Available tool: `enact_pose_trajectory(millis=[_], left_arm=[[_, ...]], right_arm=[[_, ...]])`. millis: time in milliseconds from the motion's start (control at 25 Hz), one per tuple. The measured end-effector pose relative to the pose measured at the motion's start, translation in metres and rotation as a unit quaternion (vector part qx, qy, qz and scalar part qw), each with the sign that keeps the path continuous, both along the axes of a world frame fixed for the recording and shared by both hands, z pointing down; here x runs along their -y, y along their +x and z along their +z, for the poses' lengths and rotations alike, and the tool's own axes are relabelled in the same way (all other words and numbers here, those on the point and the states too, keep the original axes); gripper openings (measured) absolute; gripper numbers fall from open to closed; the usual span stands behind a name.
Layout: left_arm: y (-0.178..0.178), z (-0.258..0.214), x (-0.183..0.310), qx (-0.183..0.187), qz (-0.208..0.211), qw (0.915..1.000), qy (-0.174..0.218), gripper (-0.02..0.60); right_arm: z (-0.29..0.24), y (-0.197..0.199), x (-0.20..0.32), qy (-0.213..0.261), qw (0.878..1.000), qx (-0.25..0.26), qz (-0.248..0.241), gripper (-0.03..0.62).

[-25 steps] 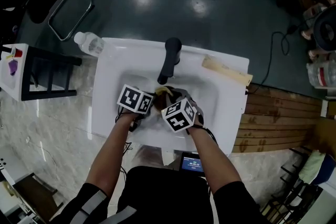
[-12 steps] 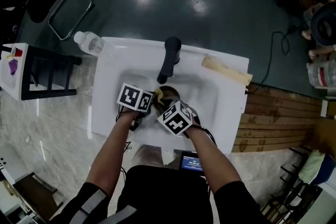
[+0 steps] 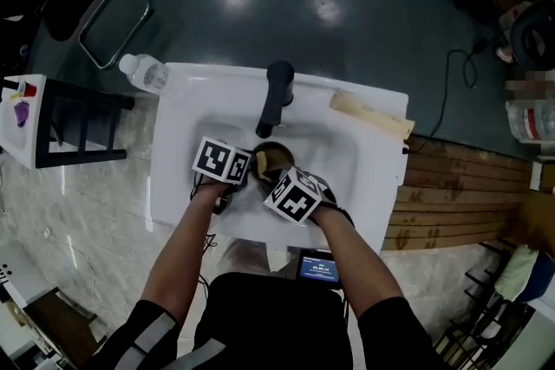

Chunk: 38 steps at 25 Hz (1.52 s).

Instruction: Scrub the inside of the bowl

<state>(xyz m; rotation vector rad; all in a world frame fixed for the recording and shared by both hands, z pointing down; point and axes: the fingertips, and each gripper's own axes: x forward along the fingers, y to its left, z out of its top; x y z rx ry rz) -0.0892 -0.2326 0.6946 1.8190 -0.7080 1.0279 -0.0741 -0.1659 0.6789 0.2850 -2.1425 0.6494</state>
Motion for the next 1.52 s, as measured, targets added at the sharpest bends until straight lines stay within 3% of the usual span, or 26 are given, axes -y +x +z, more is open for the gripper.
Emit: enact_pose_trajectory(millis=[440,1160,1400,1520], left_arm=[[0.000,-0.001,-0.001,0.005,0.013,0.9999,0.005,0.009],[0.004,-0.005,-0.005,0.010,0.031,0.9994,0.012,0.011],[0.005,-0.005,-0.005,0.007,0.026,0.9996,0.009,0.012],[0.004,-0.004,-0.004,0.010,0.019,0.9998,0.006,0.012]], right_arm=[[-0.002,0.035,0.008,0.033,0.998,-0.052,-0.013,0.041],[0.002,0.061,0.064,0.129,0.979,-0.115,0.106,0.041],[0.008,0.047,0.074,0.113,0.975,-0.109,0.156,0.041],[0.008,0.035,0.071,0.096,0.978,-0.098,0.157,0.041]])
